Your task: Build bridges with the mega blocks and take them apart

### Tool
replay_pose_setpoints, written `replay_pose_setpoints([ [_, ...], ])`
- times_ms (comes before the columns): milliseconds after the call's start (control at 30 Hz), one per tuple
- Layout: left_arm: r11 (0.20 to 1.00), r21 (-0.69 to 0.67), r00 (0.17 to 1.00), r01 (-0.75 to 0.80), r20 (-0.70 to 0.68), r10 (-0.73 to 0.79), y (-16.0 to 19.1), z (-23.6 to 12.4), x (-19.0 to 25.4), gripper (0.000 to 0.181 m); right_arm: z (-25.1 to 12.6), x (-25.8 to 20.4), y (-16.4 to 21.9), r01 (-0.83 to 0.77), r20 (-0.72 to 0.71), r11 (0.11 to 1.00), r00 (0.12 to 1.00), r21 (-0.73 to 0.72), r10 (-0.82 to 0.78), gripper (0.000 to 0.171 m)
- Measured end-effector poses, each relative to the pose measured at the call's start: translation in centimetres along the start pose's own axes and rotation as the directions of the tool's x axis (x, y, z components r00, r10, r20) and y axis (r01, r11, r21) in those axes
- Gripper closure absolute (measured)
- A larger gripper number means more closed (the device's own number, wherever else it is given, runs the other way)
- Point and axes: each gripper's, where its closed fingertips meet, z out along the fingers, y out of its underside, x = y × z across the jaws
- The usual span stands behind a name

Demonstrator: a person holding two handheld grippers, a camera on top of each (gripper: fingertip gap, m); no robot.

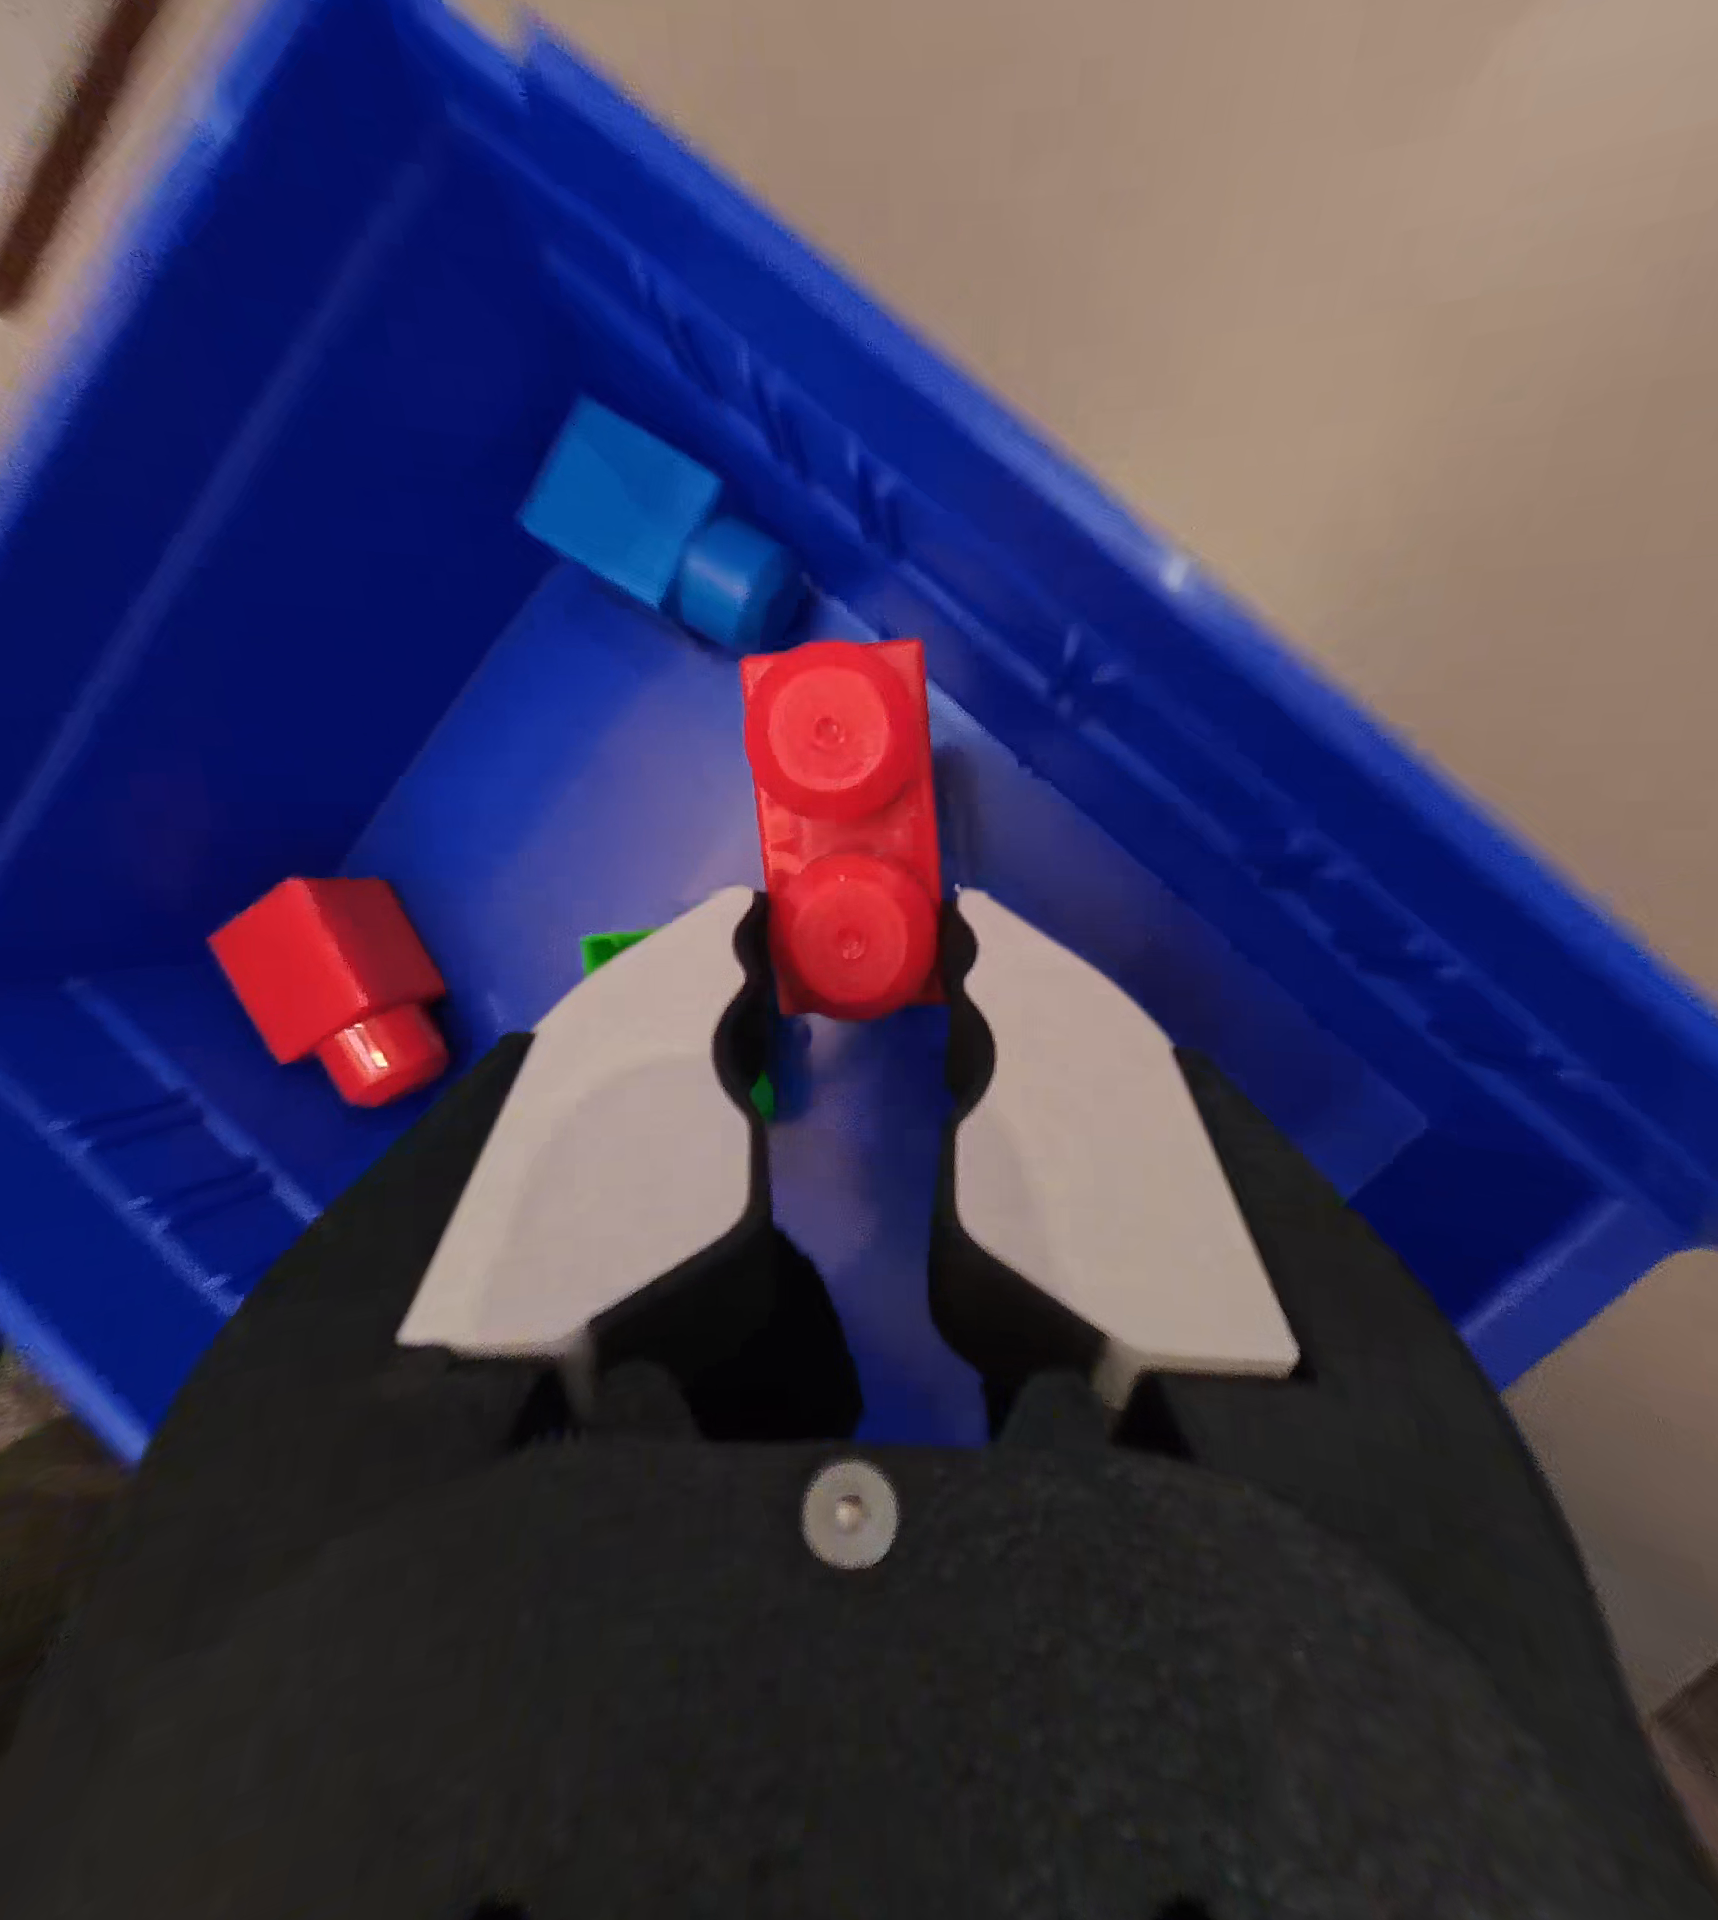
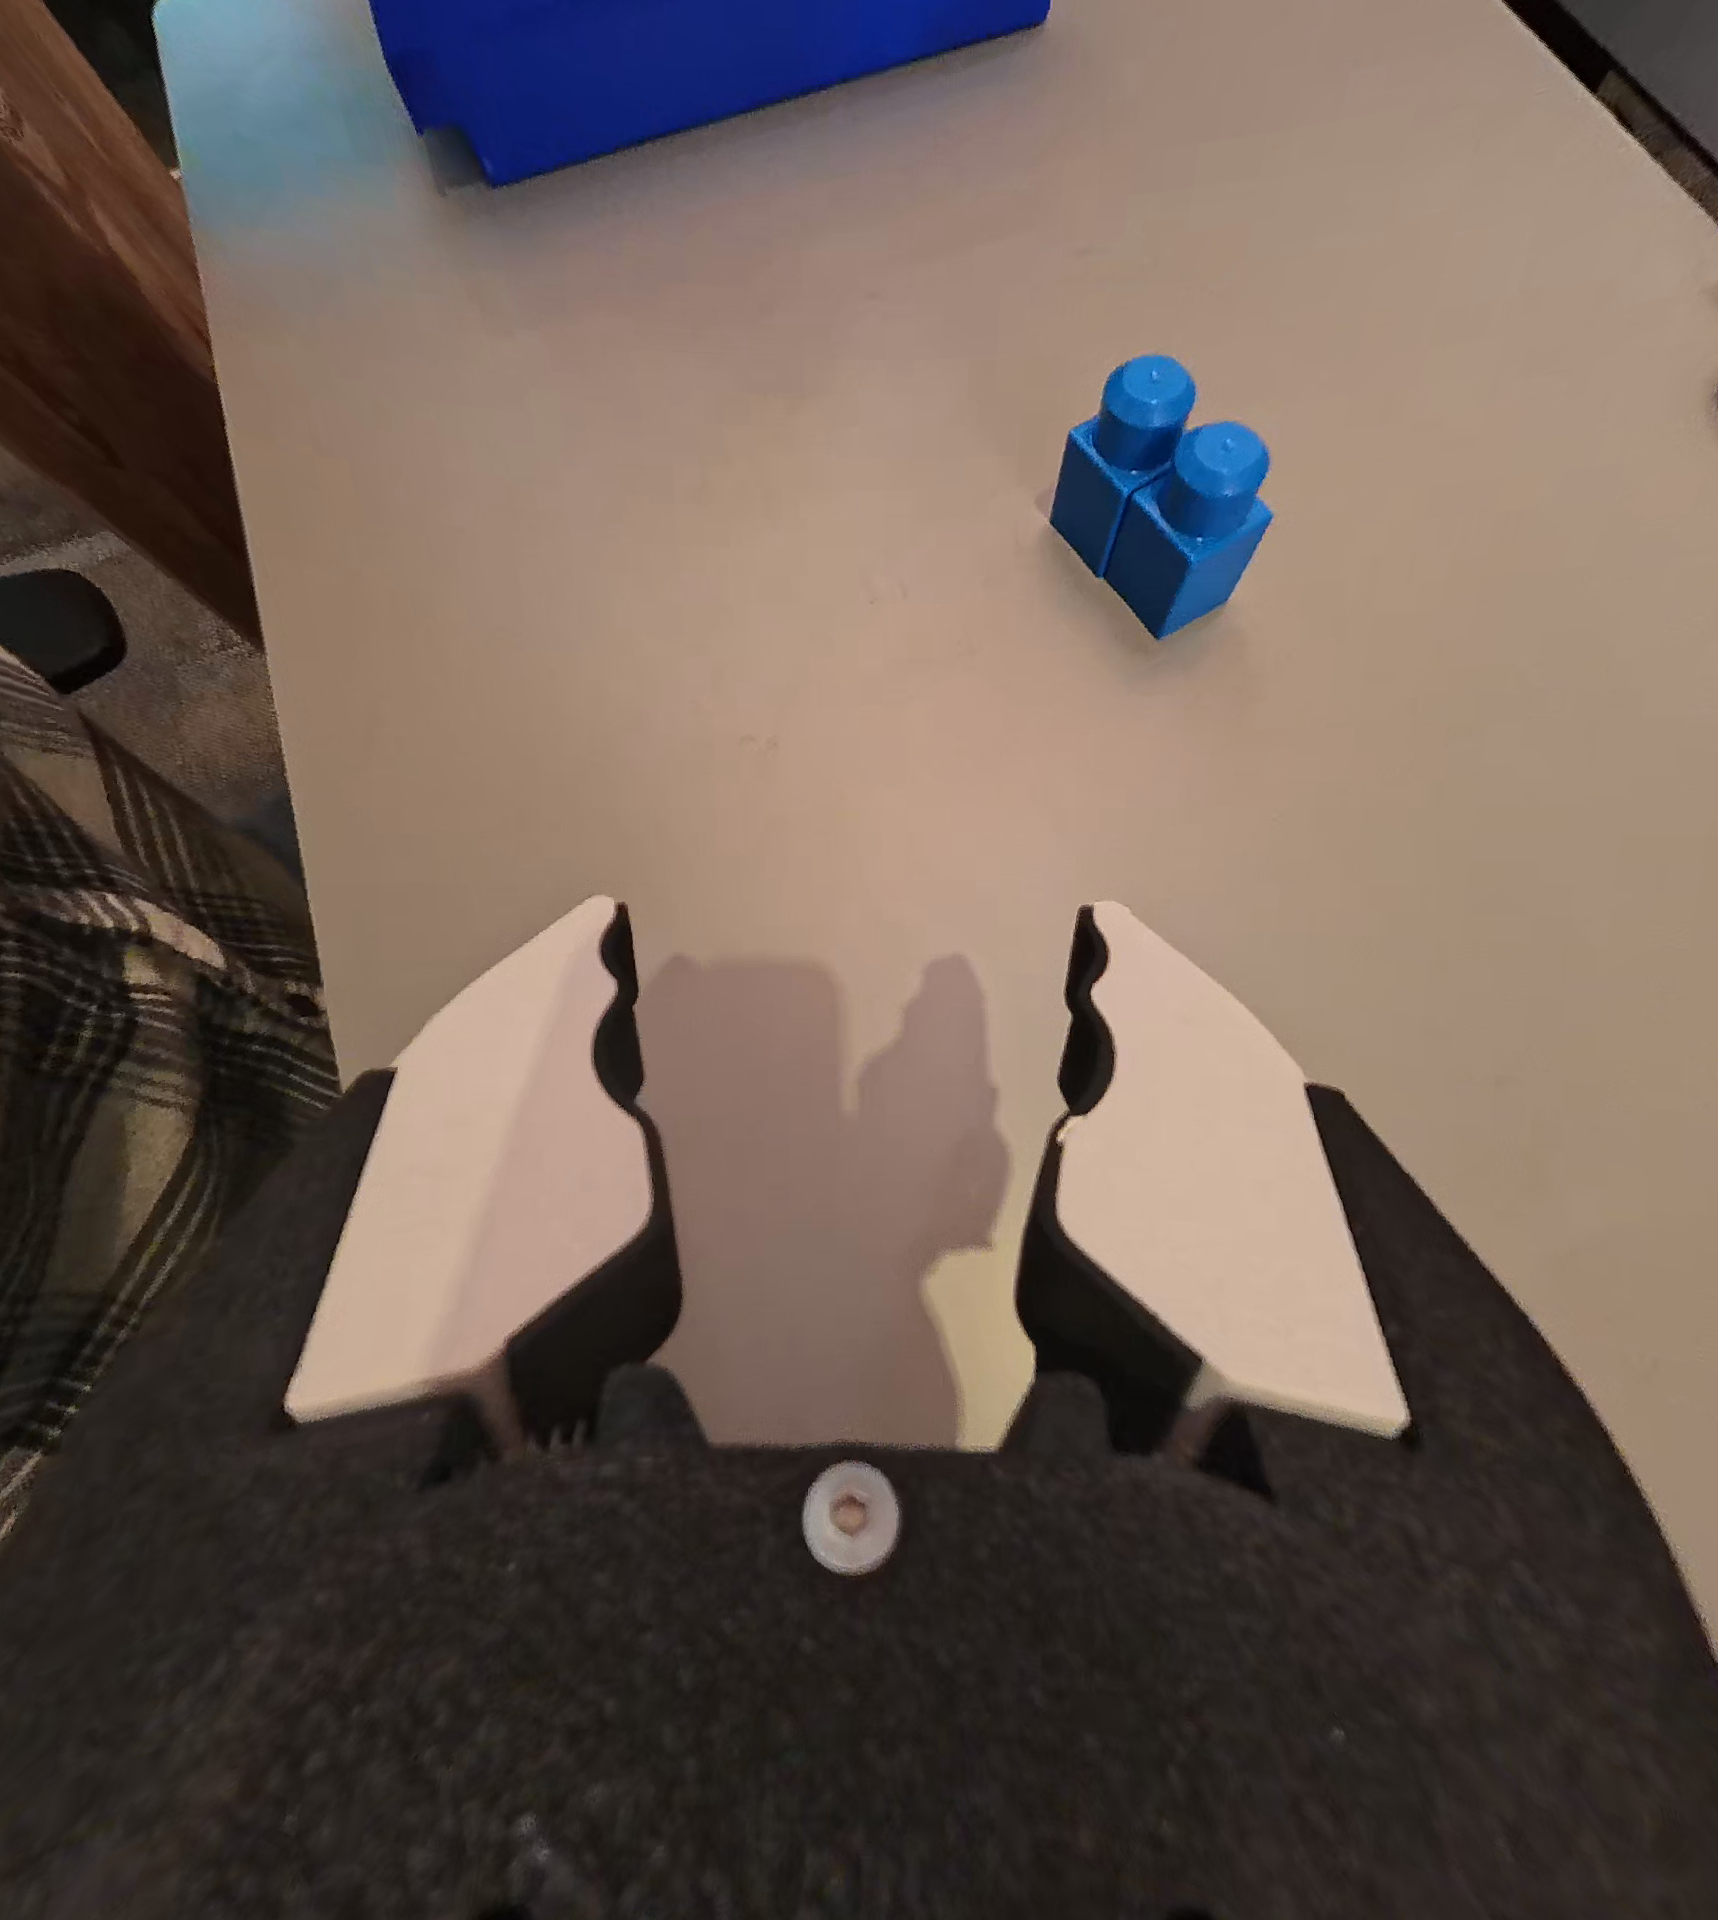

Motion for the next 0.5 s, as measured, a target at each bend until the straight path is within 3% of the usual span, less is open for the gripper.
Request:
replay_pose_setpoints([
  [100, 0.995, 0.101, 0.998, 0.025, 0.056, -0.031, -4.8, -3.2, 0.4, 0.149, -0.5, 0.0, 1.0, -0.009, 0.007, 1.000, 1.000, 0.021, 0.009, 0.093],
  [167, 0.987, 0.158, 1.000, 0.007, 0.023, -0.011, -9.1, -4.3, 2.6, 0.150, -0.9, 0.0, 1.8, -0.014, 0.011, 0.999, 1.000, 0.031, 0.013, 0.093],
  [233, 0.993, 0.096, 0.989, -0.071, 0.138, 0.057, -11.9, -4.3, 2.9, 0.150, -1.4, 0.1, 2.5, -0.019, 0.008, 0.999, 1.000, 0.039, 0.019, 0.093],
  [267, 0.987, 0.121, 0.987, -0.110, 0.126, 0.095, -13.9, -4.1, 3.9, 0.150, -1.7, 0.1, 2.9, -0.025, 0.011, 0.999, 1.000, 0.047, 0.025, 0.094],
  [367, 0.975, 0.174, 0.990, -0.137, -0.005, 0.140, -18.6, -1.8, 8.2, 0.150, -2.7, 0.1, 3.9, -0.040, 0.013, 0.997, 0.999, 0.071, 0.039, 0.095],
  [500, 0.968, 0.169, 0.968, -0.187, -0.139, 0.211, -22.3, 3.4, 13.1, 0.150, -4.0, -0.1, 5.2, -0.049, 0.014, 0.994, 0.999, 0.093, 0.048, 0.098],
])
